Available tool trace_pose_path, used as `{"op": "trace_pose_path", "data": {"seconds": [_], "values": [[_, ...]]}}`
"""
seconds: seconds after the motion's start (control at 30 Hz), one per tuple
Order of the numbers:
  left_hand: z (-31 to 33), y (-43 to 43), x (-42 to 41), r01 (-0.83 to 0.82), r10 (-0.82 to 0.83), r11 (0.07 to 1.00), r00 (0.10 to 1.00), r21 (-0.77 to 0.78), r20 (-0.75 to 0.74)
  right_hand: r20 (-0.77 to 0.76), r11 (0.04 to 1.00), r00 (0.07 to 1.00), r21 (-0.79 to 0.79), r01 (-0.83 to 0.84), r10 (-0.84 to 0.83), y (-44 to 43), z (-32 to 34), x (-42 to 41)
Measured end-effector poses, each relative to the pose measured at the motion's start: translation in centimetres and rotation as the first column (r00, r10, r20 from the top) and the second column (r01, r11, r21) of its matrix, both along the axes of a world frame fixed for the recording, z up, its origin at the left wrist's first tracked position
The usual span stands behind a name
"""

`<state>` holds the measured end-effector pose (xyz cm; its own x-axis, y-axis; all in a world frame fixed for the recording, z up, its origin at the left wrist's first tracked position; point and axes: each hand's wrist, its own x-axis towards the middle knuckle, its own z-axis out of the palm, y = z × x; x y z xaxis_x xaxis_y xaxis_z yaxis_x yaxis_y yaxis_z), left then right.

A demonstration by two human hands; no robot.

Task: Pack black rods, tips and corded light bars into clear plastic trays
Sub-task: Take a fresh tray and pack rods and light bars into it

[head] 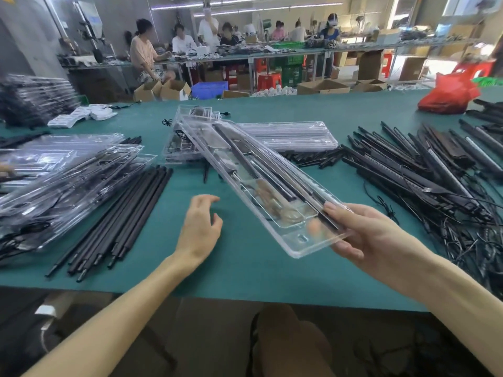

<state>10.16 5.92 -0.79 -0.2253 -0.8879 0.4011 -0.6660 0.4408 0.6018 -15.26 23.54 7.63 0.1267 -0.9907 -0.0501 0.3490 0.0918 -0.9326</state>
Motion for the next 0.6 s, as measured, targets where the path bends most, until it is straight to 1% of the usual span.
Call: {"op": "trace_pose_path", "data": {"seconds": [0.07,0.17,0.27,0.33,0.43,0.6], "values": [[0.0,-0.4,-0.5,0.056,-0.057,0.998,0.993,0.007,0.100,0.065,1.000,0.998,-0.009,0.013,-0.013,-0.7,0.4,0.6],[0.3,-1.1,-1.5,0.119,-0.106,0.992,0.964,-0.041,0.245,0.157,1.000,0.987,-0.012,0.018,-0.016,-1.9,1.2,1.4],[0.4,-1.9,-2.6,0.099,-0.082,0.994,0.960,-0.051,0.267,0.212,0.999,0.977,-0.028,0.015,-0.008,-3.4,2.2,2.1],[0.1,-2.8,-3.3,0.077,-0.067,0.997,0.960,-0.027,0.273,0.249,0.999,0.968,-0.048,0.002,0.010,-4.6,2.9,2.4],[-0.3,-3.8,-4.1,0.096,-0.094,0.995,0.955,0.006,0.280,0.235,0.993,0.970,-0.113,-0.044,0.070,-6.7,3.9,3.0],[-1.2,-3.4,-4.2,0.097,-0.065,0.992,0.937,-0.077,0.342,0.238,0.989,0.970,-0.149,-0.009,0.045,-11.8,5.2,4.7]]}}
